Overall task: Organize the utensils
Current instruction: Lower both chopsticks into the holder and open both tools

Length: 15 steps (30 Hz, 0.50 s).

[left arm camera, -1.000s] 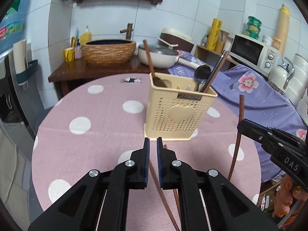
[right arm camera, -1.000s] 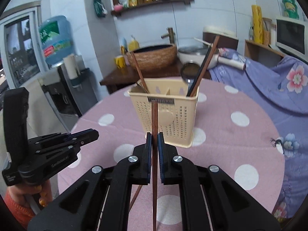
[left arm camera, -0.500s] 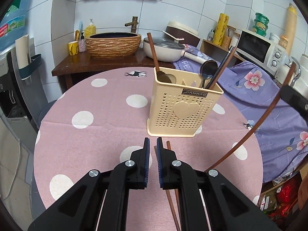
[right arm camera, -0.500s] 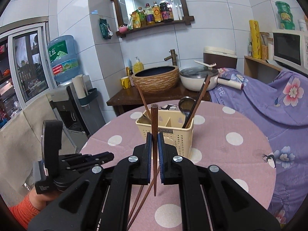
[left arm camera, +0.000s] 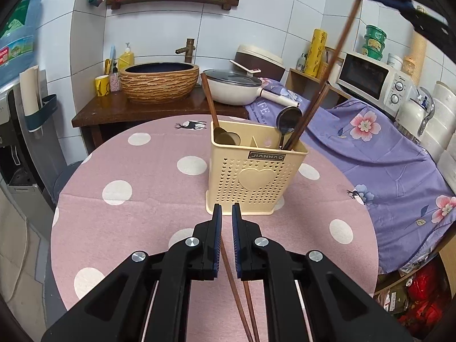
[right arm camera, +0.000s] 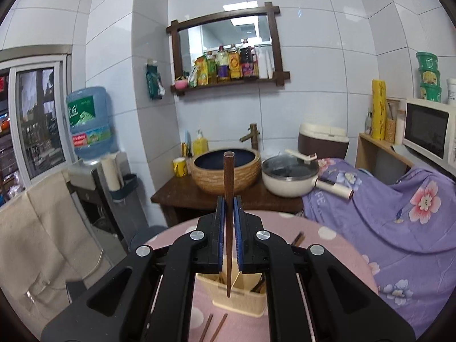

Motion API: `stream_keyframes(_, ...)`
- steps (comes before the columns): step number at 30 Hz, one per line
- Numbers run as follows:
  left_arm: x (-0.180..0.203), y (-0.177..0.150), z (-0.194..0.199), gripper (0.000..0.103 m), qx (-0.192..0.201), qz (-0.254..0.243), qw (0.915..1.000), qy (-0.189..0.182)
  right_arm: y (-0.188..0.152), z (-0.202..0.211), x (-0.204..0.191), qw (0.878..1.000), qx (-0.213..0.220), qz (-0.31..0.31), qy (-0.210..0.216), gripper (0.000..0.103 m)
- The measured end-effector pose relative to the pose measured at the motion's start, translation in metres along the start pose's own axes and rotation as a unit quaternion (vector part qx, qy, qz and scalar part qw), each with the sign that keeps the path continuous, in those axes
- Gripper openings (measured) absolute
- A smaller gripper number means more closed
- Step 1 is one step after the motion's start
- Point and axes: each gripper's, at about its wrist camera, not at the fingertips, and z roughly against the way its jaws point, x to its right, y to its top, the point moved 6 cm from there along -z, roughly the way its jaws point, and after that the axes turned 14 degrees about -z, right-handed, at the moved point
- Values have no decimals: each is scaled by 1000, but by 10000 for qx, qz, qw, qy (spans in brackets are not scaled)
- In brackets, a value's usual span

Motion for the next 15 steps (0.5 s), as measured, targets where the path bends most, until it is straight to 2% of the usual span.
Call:
stream_keyframes(2, 1, -3, -2, 7, -24, 30, 10000, -46, 4, -11, 2, 9999, 58, 44, -129, 7)
stream_keyframes(5, 1, -8, -4, 7, -56, 54, 9999, -69, -8, -34, 13, 9992, 68, 102, -391, 7)
stream_keyframes(15, -8, -30, -15, 7, -306, 195, 9993, -12, -82, -89, 61, 9948, -620, -307, -744, 7)
